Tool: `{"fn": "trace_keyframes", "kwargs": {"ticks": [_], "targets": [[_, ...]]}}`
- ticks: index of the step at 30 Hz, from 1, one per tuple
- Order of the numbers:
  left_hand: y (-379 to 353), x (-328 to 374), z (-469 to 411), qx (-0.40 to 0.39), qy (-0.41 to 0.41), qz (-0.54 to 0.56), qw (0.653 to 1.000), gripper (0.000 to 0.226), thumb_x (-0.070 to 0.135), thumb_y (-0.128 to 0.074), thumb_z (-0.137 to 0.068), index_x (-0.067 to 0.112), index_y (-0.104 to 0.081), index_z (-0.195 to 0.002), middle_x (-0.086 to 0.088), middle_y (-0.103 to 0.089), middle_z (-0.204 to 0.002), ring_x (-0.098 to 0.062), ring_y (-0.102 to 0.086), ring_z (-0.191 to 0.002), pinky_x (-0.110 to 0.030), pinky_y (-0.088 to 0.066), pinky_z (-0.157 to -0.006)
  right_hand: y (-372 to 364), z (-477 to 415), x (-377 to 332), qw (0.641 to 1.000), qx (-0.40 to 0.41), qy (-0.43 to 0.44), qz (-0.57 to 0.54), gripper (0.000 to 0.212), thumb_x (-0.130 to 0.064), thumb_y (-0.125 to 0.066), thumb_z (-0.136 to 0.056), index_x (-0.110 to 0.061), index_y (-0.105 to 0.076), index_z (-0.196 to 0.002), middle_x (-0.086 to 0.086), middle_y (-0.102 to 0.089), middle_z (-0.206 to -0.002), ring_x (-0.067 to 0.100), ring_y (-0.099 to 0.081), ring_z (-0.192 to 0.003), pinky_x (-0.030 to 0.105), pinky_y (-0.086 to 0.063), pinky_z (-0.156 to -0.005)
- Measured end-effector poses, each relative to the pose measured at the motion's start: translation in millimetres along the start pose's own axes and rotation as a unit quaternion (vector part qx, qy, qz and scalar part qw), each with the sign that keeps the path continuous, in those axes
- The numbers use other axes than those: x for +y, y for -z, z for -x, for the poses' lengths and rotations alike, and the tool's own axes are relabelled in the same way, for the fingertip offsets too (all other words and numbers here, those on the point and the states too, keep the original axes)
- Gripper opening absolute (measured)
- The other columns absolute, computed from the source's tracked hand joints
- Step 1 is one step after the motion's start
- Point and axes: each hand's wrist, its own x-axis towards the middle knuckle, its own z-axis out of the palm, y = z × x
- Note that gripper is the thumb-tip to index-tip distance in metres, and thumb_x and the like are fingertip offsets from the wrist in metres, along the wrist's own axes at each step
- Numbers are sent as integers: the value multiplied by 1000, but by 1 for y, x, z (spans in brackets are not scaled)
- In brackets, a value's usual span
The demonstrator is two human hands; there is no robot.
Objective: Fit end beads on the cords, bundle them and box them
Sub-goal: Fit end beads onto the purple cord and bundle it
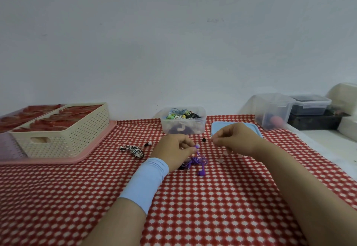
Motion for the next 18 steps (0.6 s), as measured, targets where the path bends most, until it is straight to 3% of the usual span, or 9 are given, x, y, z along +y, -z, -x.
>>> {"fn": "trace_keyframes", "kwargs": {"ticks": [6, 10, 14, 18], "targets": [[-2, -5, -8, -21, 28, -106, 994, 17, 46, -67, -88, 30, -73, -91, 17, -67, -82, -1, -61, -80, -21, -49, -76, 5, -1, 7, 982, -95, -10, 160, 22, -22, -83, -81, -42, -76, -72, -26, -74, -83, -5, -67, -86, 15, -49, -84], [-1, -2, -7, -12, 9, -134, 991, 20, 43, -61, -93, 30, -72, -102, 13, -70, -100, -5, -61, -90, -23, -48, -82, 6, 0, 4, 973, -122, -10, 196, 9, -31, -83, -81, -40, -80, -79, -24, -75, -88, -4, -66, -88, 11, -46, -77], [8, 4, 0, 18, -74, -122, 990, 16, 29, -58, -97, 33, -71, -105, 12, -64, -119, -8, -59, -106, -27, -49, -94, 7, -1, 2, 965, -138, -1, 223, 3, -34, -84, -81, -35, -81, -80, -20, -76, -88, 1, -68, -89, 19, -51, -82], [16, 21, 12, -105, -109, -70, 986, 13, 29, -70, -87, 37, -74, -97, 22, -64, -101, -3, -59, -92, -22, -52, -84, 6, 0, 3, 975, -112, 19, 191, 7, -32, -81, -84, -33, -79, -78, -18, -76, -82, -3, -68, -75, 16, -51, -71]]}}
